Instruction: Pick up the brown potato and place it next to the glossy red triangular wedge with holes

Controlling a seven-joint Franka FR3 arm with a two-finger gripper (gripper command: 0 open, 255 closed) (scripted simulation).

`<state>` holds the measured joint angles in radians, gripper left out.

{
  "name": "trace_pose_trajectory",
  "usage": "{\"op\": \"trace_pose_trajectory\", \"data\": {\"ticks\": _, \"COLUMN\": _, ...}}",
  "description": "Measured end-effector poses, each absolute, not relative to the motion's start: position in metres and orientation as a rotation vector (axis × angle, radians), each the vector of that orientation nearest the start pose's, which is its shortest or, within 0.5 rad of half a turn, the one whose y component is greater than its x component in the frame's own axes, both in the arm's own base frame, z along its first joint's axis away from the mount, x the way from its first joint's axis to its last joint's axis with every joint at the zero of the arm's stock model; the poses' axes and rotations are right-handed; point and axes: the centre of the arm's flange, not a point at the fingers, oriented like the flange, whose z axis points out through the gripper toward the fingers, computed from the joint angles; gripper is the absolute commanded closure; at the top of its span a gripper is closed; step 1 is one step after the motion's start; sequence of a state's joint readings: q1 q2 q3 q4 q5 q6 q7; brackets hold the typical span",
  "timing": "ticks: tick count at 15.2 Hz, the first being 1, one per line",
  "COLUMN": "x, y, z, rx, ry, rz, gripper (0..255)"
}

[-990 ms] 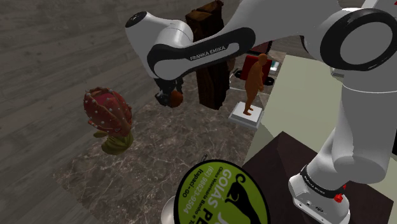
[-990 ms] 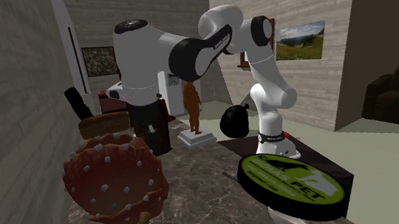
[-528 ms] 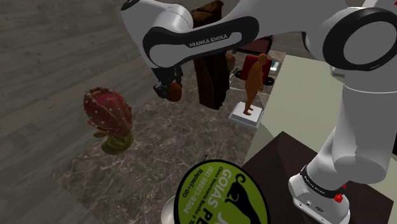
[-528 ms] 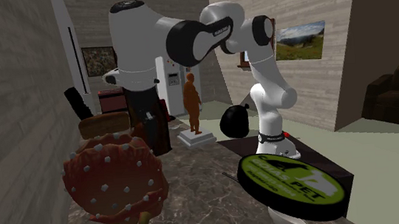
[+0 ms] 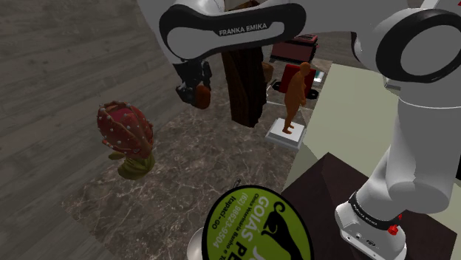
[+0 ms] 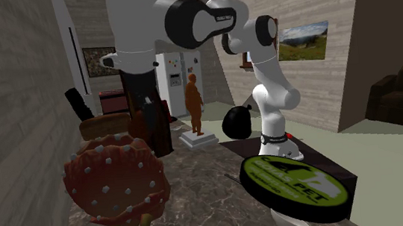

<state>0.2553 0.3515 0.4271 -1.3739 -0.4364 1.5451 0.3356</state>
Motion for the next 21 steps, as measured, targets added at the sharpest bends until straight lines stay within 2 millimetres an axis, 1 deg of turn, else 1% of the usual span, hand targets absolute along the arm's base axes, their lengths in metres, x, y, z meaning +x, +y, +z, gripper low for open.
{"op": "trace_pose_trajectory", "data": {"ticks": 3, "x": 0.553, "y": 0.335, "z": 0.539, "rx": -3.414, "ry": -0.614, "rz": -0.021, "gripper": 255}}
{"op": "trace_pose_trajectory", "data": {"ticks": 5, "x": 0.552, "y": 0.318, "z": 0.543, "rx": -3.414, "ry": -0.614, "rz": -0.02, "gripper": 255}}
{"op": "trace_pose_trajectory", "data": {"ticks": 8, "x": 0.554, "y": 0.282, "z": 0.542, "rx": -3.415, "ry": -0.613, "rz": -0.02, "gripper": 255}}
{"op": "trace_pose_trajectory", "data": {"ticks": 11, "x": 0.55, "y": 0.247, "z": 0.547, "rx": -3.411, "ry": -0.622, "rz": -0.025, "gripper": 255}}
{"op": "trace_pose_trajectory", "data": {"ticks": 12, "x": 0.549, "y": 0.232, "z": 0.549, "rx": -3.411, "ry": -0.622, "rz": -0.027, "gripper": 255}}
{"op": "trace_pose_trajectory", "data": {"ticks": 13, "x": 0.55, "y": 0.216, "z": 0.545, "rx": -3.412, "ry": -0.62, "rz": -0.027, "gripper": 255}}
{"op": "trace_pose_trajectory", "data": {"ticks": 14, "x": 0.547, "y": 0.204, "z": 0.545, "rx": -3.412, "ry": -0.619, "rz": -0.025, "gripper": 255}}
{"op": "trace_pose_trajectory", "data": {"ticks": 16, "x": 0.549, "y": 0.178, "z": 0.545, "rx": -3.412, "ry": -0.62, "rz": -0.029, "gripper": 255}}
{"op": "trace_pose_trajectory", "data": {"ticks": 18, "x": 0.545, "y": 0.158, "z": 0.554, "rx": -3.411, "ry": -0.628, "rz": -0.059, "gripper": 255}}
{"op": "trace_pose_trajectory", "data": {"ticks": 19, "x": 0.548, "y": 0.145, "z": 0.559, "rx": -3.408, "ry": -0.634, "rz": -0.091, "gripper": 255}}
{"op": "trace_pose_trajectory", "data": {"ticks": 20, "x": 0.551, "y": 0.134, "z": 0.557, "rx": -3.404, "ry": -0.637, "rz": -0.11, "gripper": 255}}
{"op": "trace_pose_trajectory", "data": {"ticks": 21, "x": 0.549, "y": 0.117, "z": 0.553, "rx": -3.407, "ry": -0.632, "rz": -0.084, "gripper": 255}}
